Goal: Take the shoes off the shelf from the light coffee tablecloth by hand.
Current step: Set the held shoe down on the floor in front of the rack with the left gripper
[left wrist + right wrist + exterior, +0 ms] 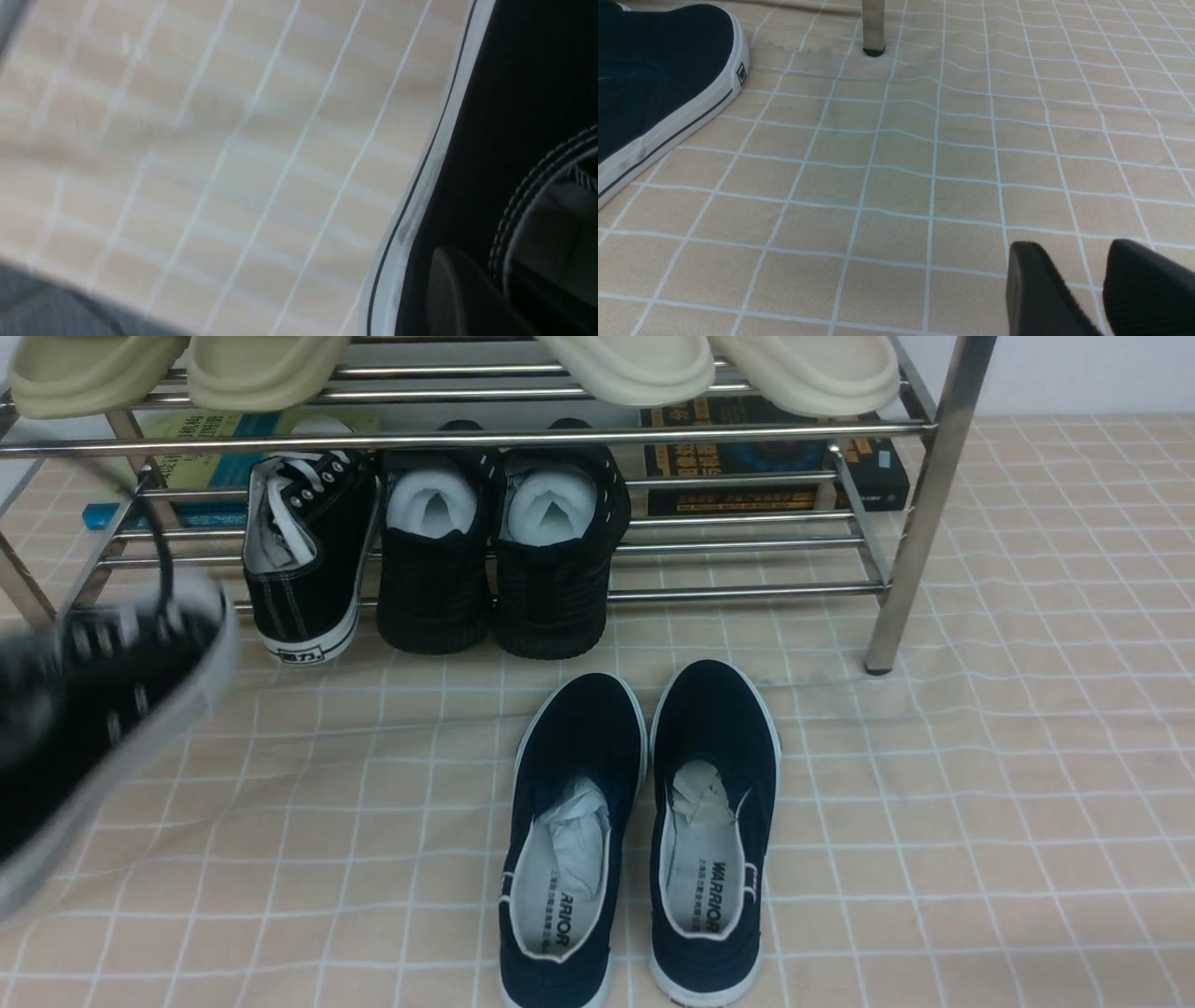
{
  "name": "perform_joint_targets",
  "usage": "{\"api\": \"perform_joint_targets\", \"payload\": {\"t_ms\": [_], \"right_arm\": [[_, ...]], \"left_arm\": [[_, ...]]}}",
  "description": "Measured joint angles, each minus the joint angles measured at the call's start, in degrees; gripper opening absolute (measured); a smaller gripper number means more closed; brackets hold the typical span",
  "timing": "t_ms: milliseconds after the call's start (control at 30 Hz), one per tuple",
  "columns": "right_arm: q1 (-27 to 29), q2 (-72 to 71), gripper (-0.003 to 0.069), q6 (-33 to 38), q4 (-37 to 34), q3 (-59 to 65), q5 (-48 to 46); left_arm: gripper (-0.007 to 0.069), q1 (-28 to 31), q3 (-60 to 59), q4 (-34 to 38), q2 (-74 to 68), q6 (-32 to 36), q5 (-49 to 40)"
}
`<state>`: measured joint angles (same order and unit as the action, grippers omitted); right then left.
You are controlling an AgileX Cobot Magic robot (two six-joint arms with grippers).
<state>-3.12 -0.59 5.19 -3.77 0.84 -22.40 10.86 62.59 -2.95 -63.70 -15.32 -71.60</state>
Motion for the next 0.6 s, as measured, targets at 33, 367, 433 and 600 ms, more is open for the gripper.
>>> {"api": "perform_joint_targets", "payload": {"t_ms": [33, 367, 433, 600], "right_arm": [[0.0, 0.0, 0.024, 0.0, 0.0, 0.0, 0.0], [0.0, 0.0, 0.024, 0.0, 0.0, 0.0, 0.0], [0.0, 0.0, 0.024, 0.0, 0.0, 0.0, 0.0], [0.0, 0.0, 0.024, 0.0, 0.0, 0.0, 0.0]], "left_arm": [[0.0022, 0.0, -4.0, -0.3, 1.0, -1.6, 1.1], [0.0022, 0.0, -13.0, -1.4, 1.9, -7.4, 14.6], [0.0022, 0.0, -13.2, -2.4, 1.9, -9.2, 17.3], [0.0022, 0.0, -13.2, -4.6, 0.5, -11.7, 20.5]]}}
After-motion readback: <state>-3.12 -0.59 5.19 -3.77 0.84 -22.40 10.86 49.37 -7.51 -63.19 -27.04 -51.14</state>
